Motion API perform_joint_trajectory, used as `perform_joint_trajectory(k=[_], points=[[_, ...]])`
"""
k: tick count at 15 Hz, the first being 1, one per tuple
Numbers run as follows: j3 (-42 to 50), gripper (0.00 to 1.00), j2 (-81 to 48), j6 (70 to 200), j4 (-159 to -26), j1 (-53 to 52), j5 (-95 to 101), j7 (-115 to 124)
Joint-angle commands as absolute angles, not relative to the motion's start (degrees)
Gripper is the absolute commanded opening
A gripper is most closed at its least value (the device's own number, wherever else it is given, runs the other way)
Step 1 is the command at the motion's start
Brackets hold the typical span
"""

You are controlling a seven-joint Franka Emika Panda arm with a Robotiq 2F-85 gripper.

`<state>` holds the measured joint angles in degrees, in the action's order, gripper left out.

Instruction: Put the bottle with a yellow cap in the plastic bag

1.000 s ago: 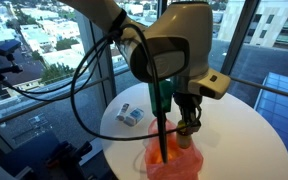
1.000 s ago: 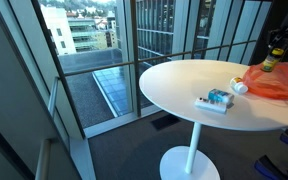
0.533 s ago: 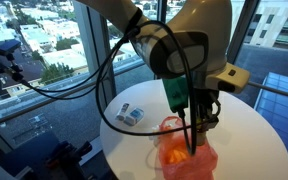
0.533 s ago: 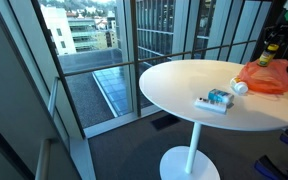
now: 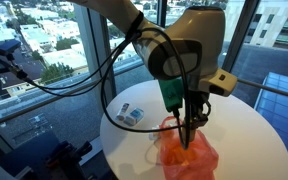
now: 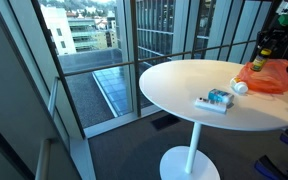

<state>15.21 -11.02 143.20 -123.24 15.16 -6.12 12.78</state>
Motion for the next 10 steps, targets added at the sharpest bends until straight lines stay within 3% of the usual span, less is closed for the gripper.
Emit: perform_joint_trajectory(k=[1, 10], points=[[14.43, 0.19, -12.46, 141.89, -122.21, 15.63, -8.50, 9.92], [14.04, 0.19, -18.34, 141.53, -120.76, 18.07, -13.79, 4.81]])
